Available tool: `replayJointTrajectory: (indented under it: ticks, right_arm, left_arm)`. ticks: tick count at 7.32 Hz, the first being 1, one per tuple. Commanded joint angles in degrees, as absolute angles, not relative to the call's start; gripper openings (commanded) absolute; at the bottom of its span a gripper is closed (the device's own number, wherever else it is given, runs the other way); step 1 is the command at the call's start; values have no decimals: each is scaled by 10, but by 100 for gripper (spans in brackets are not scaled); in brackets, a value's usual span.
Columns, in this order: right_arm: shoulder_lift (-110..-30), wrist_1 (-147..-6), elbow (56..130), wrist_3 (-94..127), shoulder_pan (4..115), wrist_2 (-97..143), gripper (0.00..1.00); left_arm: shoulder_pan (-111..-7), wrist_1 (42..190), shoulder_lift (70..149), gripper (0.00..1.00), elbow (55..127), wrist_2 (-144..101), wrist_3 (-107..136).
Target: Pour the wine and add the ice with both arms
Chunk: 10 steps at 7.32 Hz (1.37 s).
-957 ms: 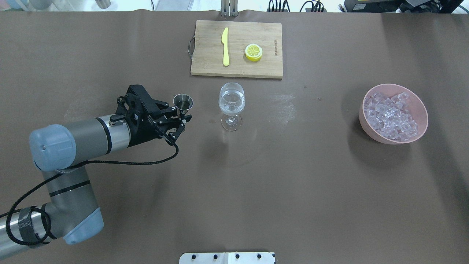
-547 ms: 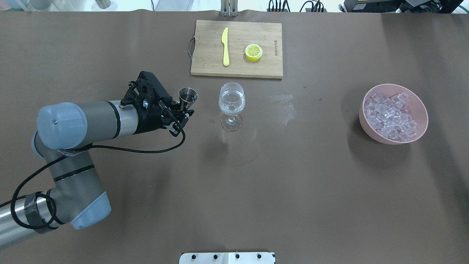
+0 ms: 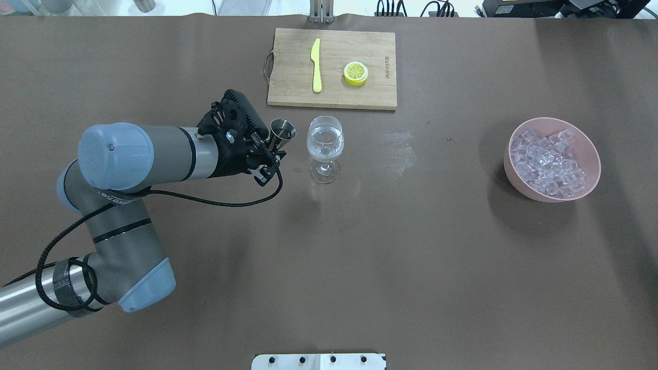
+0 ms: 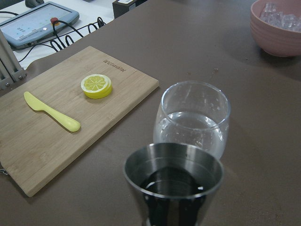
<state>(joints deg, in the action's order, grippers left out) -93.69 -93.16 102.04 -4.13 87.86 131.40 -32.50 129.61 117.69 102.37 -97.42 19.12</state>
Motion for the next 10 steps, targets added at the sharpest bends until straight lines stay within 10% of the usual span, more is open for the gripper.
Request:
replayJointTrajectory:
  ticks: [1,10]
  right_arm:
    - [-937,-932,1020,-41,878,1314,100]
    - [-939,-932,1020,-41,879,1314,100]
  left_arm:
    - [-324,1237,1206,0,1030,-980,180]
    - [-324,1011,1281,0,1049,-971,98]
